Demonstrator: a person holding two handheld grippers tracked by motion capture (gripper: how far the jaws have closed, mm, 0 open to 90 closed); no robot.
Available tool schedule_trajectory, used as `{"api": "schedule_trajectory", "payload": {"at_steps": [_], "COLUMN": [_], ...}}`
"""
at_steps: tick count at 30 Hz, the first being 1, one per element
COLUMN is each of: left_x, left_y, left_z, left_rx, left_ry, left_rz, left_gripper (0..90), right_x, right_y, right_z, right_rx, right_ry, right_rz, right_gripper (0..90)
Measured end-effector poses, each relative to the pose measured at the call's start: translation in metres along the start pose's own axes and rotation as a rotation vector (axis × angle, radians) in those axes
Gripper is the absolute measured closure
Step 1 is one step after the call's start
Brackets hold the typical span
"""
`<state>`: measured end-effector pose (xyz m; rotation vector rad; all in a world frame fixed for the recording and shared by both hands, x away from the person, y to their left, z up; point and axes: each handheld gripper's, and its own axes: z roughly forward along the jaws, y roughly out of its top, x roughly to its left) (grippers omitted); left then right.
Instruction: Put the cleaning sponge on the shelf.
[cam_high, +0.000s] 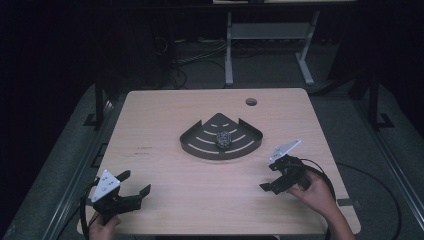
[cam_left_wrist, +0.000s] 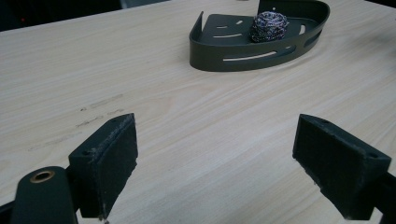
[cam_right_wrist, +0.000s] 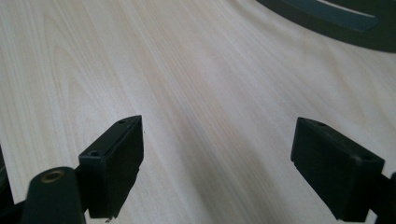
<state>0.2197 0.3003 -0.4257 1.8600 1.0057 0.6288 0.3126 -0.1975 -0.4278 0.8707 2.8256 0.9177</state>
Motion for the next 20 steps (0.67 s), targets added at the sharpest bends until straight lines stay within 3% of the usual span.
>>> {"api": "schedule_trajectory", "payload": {"at_steps": [20], "left_x": [0.001], "left_y": [0.0], "left_z": [0.0], "left_rx": [0.001], "left_ry": [0.003], "left_rz": [-0.002], "left_gripper": [13.3], "right_x": [0.017], "right_y": [-0.032], "right_z": [-0.001], "right_rx": [-0.041], "right_ry": [-0.006], "right_rz": [0.024], "right_gripper": [16.5]}}
